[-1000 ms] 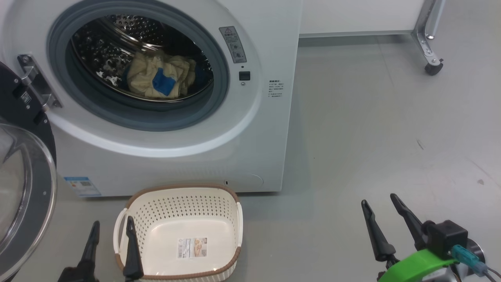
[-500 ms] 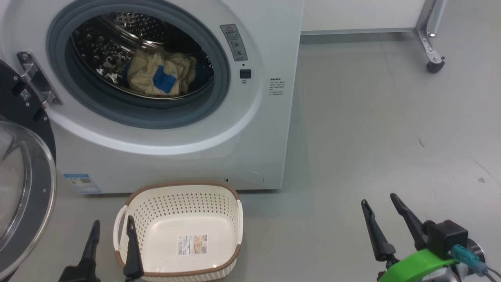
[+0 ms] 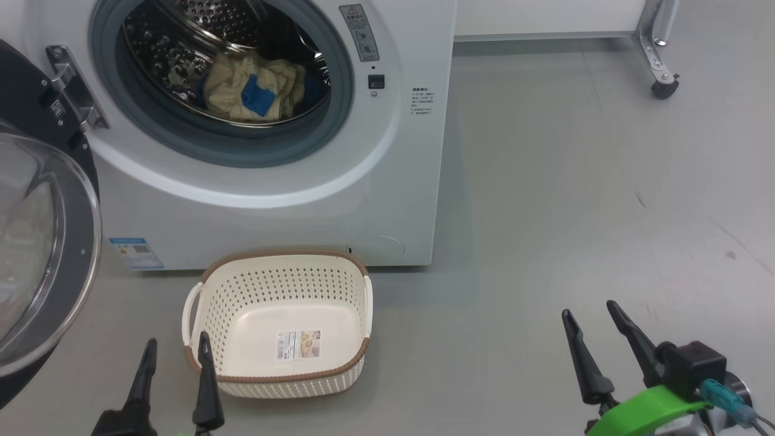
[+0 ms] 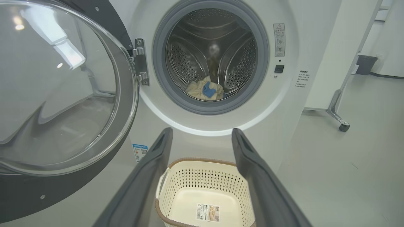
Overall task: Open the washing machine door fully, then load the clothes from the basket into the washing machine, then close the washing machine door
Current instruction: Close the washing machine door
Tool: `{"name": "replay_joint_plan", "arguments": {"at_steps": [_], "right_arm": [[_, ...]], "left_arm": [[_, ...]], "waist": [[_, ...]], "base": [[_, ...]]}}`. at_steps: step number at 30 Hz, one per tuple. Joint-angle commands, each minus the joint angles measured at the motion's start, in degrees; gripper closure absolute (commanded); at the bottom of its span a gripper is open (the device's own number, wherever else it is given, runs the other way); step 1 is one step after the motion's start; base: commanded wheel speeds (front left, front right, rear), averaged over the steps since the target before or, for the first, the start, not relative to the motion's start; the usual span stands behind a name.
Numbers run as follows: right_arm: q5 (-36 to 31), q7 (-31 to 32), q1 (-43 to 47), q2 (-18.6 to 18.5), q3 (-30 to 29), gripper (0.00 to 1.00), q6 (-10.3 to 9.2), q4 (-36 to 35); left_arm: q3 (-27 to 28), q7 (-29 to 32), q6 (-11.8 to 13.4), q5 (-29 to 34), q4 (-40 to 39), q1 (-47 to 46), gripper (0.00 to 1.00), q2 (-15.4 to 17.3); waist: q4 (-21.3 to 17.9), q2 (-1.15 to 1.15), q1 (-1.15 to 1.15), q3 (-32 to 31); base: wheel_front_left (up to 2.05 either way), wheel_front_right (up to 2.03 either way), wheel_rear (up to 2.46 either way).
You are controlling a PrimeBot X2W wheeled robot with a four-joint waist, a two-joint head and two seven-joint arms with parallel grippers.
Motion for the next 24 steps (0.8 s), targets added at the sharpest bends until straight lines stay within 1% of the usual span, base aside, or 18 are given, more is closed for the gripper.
{"name": "replay_joint_plan", "arguments": {"at_steps": [1,24], "right_arm": [[0.06,-0.28,-1.92,-0.53,0.83,0.00,0.02,-1.94],[0.15,-0.82,-2.40,-0.53,0.33,0.00,0.02,-1.39]], "left_arm": [[2.11,-0.38,-0.37,0.30,-2.00,-2.81,0.00,0.66],[2.16,-0.38,-0.62,0.44,-1.84,-3.48,0.00,0.43]], "waist": [[0.04,0.00,0.00,0.22],[0.78,0.00,0.00,0.99]], "base": [[-0.55,0.55,0.00],[-0.04,0.04,0.00]]}}
